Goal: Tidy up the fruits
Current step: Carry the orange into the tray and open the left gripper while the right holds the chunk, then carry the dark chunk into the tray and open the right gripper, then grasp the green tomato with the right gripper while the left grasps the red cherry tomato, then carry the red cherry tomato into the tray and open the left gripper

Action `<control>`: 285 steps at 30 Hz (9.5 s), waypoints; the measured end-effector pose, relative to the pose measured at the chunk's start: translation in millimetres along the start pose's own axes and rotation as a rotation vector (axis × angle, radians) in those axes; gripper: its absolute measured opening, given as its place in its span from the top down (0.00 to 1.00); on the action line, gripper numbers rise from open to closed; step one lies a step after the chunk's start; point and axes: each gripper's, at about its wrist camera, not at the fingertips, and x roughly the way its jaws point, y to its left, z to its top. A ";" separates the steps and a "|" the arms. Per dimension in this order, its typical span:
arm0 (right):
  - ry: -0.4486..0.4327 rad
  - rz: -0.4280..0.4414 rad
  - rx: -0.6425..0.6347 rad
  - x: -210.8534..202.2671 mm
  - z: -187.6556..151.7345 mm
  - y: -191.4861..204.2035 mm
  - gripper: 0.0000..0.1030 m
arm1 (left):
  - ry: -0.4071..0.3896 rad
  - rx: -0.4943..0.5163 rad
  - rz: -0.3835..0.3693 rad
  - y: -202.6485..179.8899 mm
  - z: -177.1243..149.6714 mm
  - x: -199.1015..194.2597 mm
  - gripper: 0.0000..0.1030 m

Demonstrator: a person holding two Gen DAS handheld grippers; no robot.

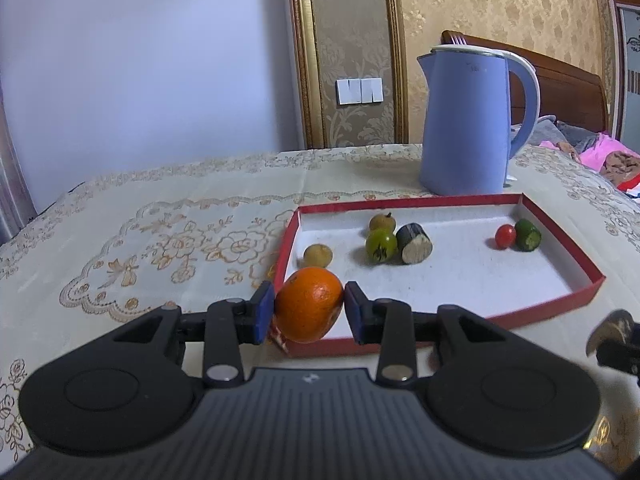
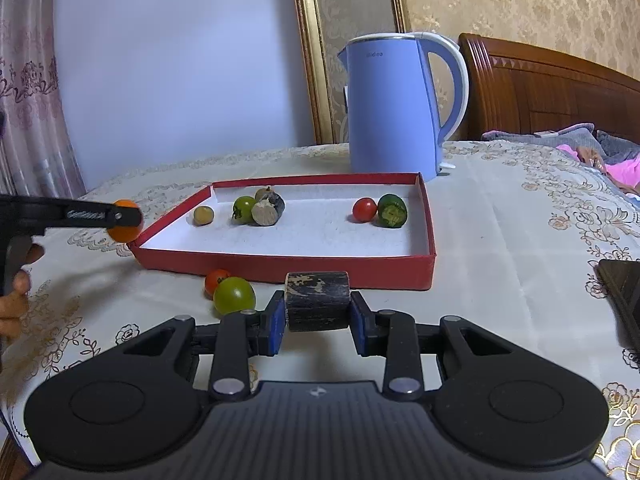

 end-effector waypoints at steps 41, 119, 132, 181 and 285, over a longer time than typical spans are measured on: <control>-0.014 0.023 -0.002 -8.3 0.2 -0.3 0.69 | 0.119 0.025 0.068 -42.3 36.1 98.3 0.66; 0.105 -0.200 -0.044 175.8 100.6 11.3 0.57 | 0.080 -0.132 0.062 24.5 -47.6 26.1 0.00; -0.037 -0.081 -0.075 59.4 59.6 24.4 0.39 | 0.077 -0.171 0.046 31.0 -49.1 25.8 0.00; 0.042 -0.079 0.036 25.0 -9.4 -7.2 0.69 | 0.113 0.003 -0.091 -41.8 -39.5 14.3 0.00; 0.000 -0.029 0.064 21.6 -13.7 -11.5 0.69 | 0.054 -0.012 0.031 -46.5 16.3 98.1 0.77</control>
